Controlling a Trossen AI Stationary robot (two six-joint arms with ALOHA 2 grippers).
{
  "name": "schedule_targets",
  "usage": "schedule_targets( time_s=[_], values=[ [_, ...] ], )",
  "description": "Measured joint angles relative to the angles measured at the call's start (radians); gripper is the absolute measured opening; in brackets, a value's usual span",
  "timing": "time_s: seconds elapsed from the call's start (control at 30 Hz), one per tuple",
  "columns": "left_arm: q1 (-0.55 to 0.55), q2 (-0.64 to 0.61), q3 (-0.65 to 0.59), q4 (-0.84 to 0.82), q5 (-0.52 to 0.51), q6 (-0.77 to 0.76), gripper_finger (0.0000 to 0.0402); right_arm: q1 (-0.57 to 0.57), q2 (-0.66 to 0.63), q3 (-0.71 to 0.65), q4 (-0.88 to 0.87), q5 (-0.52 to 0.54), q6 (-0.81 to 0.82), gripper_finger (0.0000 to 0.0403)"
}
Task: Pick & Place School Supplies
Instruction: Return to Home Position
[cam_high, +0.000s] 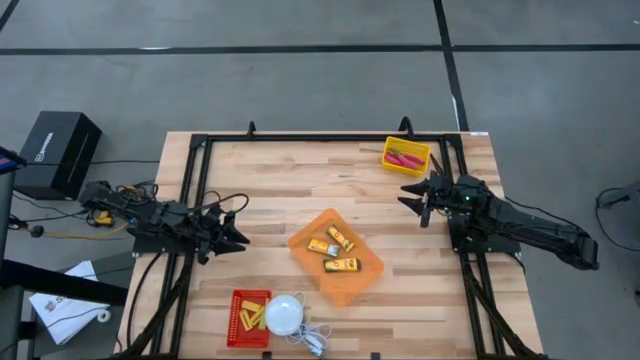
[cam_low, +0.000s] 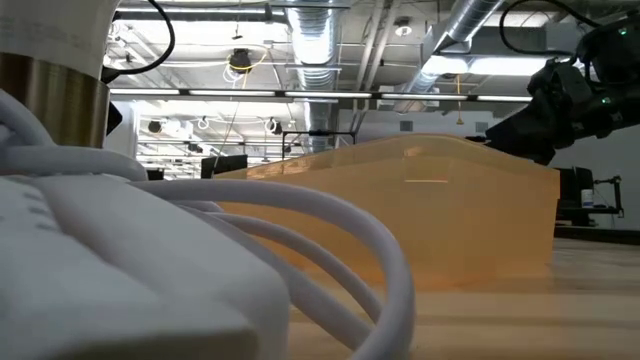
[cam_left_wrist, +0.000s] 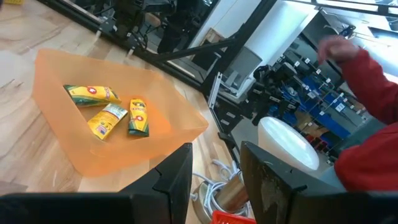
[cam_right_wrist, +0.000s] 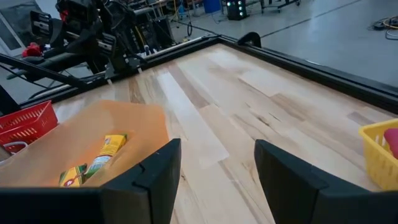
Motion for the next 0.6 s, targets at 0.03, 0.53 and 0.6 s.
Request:
schedule_targets(
  time_s=[0.03,0.53,0.6],
  values=[
    [0.0,0.0,0.0,0.0,0.0,0.0,0.0131,0.0,0.0,0.0,0.0,0.0,0.0,0.0196],
    [0.0,0.0,0.0,-0.001,0.0,0.0,0.0131,0.005,0.001,0.0,0.0,0.003,0.0,0.0194],
    [0.0,0.0,0.0,-0.001,0.0,0.0,0.0131,0.006,0.001,0.0,0.0,0.003,0.0,0.0195]
  ],
)
